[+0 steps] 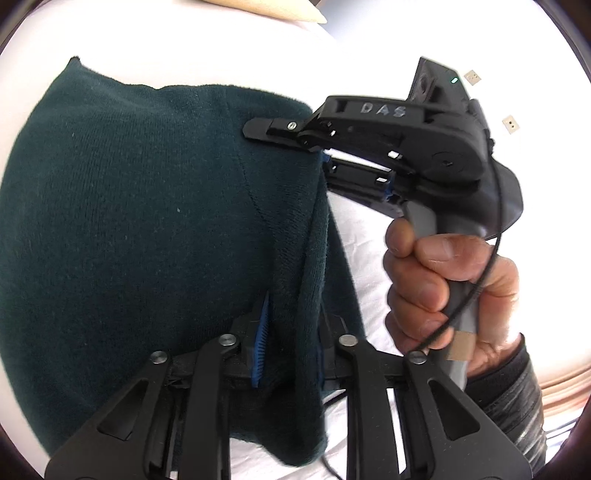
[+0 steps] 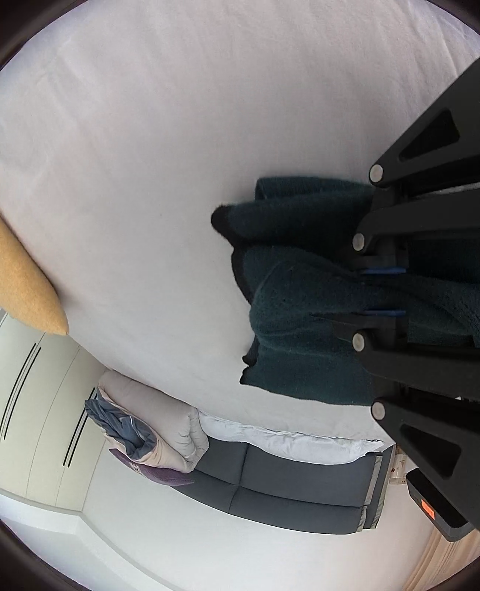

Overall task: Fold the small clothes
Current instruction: 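Fold the sweater over once more with both grippers and open them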

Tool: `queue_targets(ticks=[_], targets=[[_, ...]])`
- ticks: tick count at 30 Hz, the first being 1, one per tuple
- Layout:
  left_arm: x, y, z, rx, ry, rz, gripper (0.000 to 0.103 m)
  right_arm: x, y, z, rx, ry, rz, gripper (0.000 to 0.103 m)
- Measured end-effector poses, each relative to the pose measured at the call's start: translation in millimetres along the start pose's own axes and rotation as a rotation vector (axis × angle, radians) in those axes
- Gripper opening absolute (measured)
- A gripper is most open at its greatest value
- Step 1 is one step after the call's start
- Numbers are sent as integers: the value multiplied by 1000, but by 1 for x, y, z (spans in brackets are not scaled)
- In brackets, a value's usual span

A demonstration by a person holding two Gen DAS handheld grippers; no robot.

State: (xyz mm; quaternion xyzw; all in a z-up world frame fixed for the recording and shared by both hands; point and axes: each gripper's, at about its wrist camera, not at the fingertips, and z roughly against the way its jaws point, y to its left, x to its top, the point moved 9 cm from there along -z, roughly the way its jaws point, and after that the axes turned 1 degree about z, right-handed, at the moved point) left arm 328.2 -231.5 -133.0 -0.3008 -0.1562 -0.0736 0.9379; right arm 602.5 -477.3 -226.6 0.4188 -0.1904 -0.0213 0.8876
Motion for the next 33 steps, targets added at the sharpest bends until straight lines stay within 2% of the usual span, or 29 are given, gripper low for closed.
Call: queue_targets(ticks=[2, 3, 4, 6, 8, 11, 16, 20, 21, 22, 23, 24, 25, 27, 29, 33], targets=[[0, -2, 7, -27, 3, 8, 29, -2, -7, -2, 18, 1, -30, 15], [-1, -1, 14, -38, 19, 13, 35, -3, -9, 0, 33, -3, -44, 15], [-2, -1, 21, -50, 29, 12, 49, -4, -7, 0, 44, -4, -56, 18], [-3, 6, 48, -75, 3, 8, 57, -10, -7, 7, 59, -4, -80, 24], [-3, 9, 74, -95, -37, -9, 59, -18, -5, 17, 79, -8, -99, 41], [10, 40, 110, -82, -115, -5, 63, -38, 2, 36, 86, -32, -80, 55], [32, 107, 119, -60, -119, 103, 65, -79, 22, 33, 70, 22, -50, 58], [39, 123, 113, -37, -98, 85, 65, -100, 34, 26, 31, 56, -16, 58], [44, 121, 106, -30, -95, 73, 65, -103, 34, 25, 14, 59, 2, 58], [46, 122, 106, -22, -92, 55, 65, -104, 34, 25, -2, 61, 15, 53], [51, 123, 105, -15, -86, 45, 65, -104, 32, 25, -37, 65, 27, 35], [53, 123, 106, -11, -84, 43, 65, -103, 26, 26, -74, 71, 32, 23], [57, 123, 105, -16, -86, 47, 65, -102, 22, 29, -81, 71, 23, 16], [60, 114, 102, -40, -86, 49, 65, -97, 17, 36, -87, 49, 22, 15], [48, 90, 78, -46, -84, 33, 65, -90, 14, 45, -93, 27, 27, 14], [47, 80, 76, -40, -85, -12, 65, -84, 4, 57, -83, 10, 19, 14]])
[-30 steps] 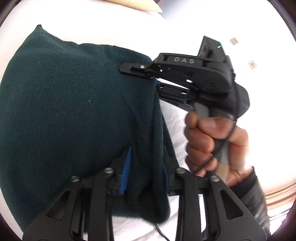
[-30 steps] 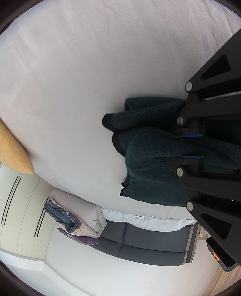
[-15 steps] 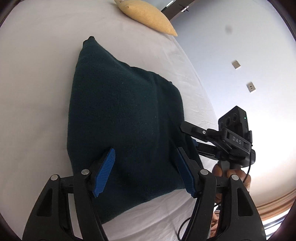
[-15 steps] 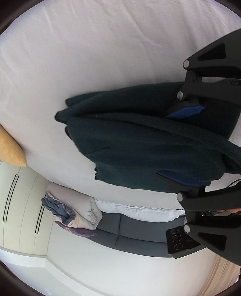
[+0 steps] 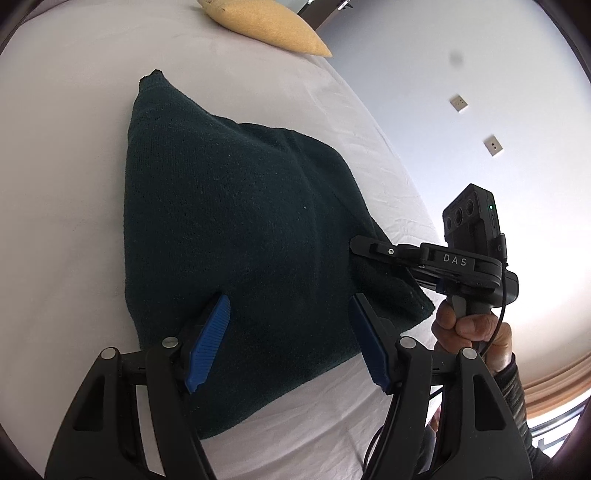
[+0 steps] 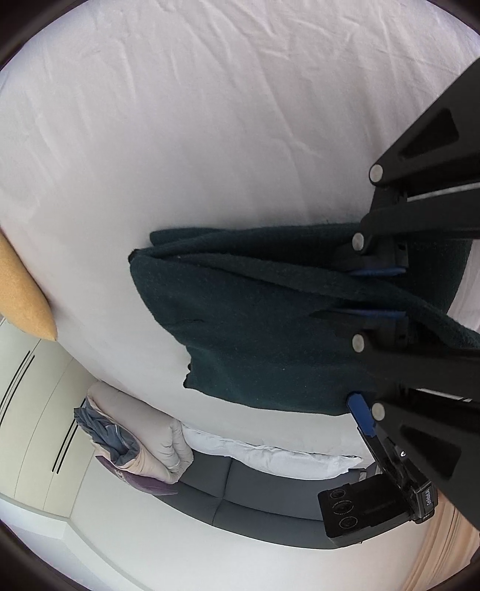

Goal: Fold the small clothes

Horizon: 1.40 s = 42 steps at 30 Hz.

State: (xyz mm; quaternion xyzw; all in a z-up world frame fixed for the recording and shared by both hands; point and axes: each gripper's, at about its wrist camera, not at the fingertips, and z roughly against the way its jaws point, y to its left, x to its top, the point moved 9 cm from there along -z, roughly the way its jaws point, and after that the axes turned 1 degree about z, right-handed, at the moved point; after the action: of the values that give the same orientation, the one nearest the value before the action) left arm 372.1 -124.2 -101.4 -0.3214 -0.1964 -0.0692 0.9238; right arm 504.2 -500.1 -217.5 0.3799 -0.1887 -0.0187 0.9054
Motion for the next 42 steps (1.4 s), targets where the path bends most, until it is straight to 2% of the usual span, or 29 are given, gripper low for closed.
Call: queue_targets(ticks=[3, 5, 9, 12, 14, 16, 17, 19, 21, 22, 23, 26, 29, 33, 36, 37, 38, 39, 42], targets=[[-13, 2, 3, 12, 3, -10, 65, -9, -9, -1, 11, 3, -14, 14], [-19, 10, 24, 12, 18, -11, 65, -14, -21, -3, 48, -11, -47, 14], [-14, 5, 11, 16, 45, -32, 65, -15, -31, -5, 109, -46, -76, 15], [-25, 3, 13, 21, 36, -48, 65, -19, -25, 3, 121, -27, -108, 29], [-31, 11, 12, 16, 28, -45, 65, -26, -15, 15, 127, -29, -109, 50], [-32, 14, 7, 20, 35, -49, 65, -36, 0, 27, 142, -31, -76, 60], [-34, 16, 6, 27, 42, -57, 65, -42, 7, 31, 151, -31, -59, 60], [-38, 13, -2, 46, 59, -85, 65, -54, 18, 33, 127, -16, -8, 60], [-44, 13, -9, 70, 73, -111, 65, -65, 19, 27, 76, 19, 44, 44], [-46, 14, -13, 82, 88, -118, 65, -69, 17, 22, 43, 38, 59, 27], [-47, 15, -15, 90, 95, -121, 65, -74, 10, 17, 19, 52, 47, 22], [-49, 20, -15, 105, 107, -135, 58, -86, -6, 14, 41, 46, -30, 15], [-54, 33, -15, 86, 115, -136, 52, -97, -14, 15, 66, 35, -64, 10], [-55, 38, -10, 78, 114, -144, 46, -100, -28, 28, 109, 14, -129, 9], [-57, 36, -6, 84, 112, -168, 46, -95, -33, 50, 39, -34, -119, 13], [-58, 36, -8, 81, 112, -178, 46, -92, -35, 61, -23, -62, -110, 22], [-62, 35, -9, 75, 110, -183, 46, -88, -35, 73, -79, -90, -96, 22], [-62, 36, -6, 63, 107, -185, 46, -83, -30, 82, -100, -116, -80, 22], [-66, 31, -1, 58, 97, -188, 46, -65, 1, 104, -72, -199, -17, 22]])
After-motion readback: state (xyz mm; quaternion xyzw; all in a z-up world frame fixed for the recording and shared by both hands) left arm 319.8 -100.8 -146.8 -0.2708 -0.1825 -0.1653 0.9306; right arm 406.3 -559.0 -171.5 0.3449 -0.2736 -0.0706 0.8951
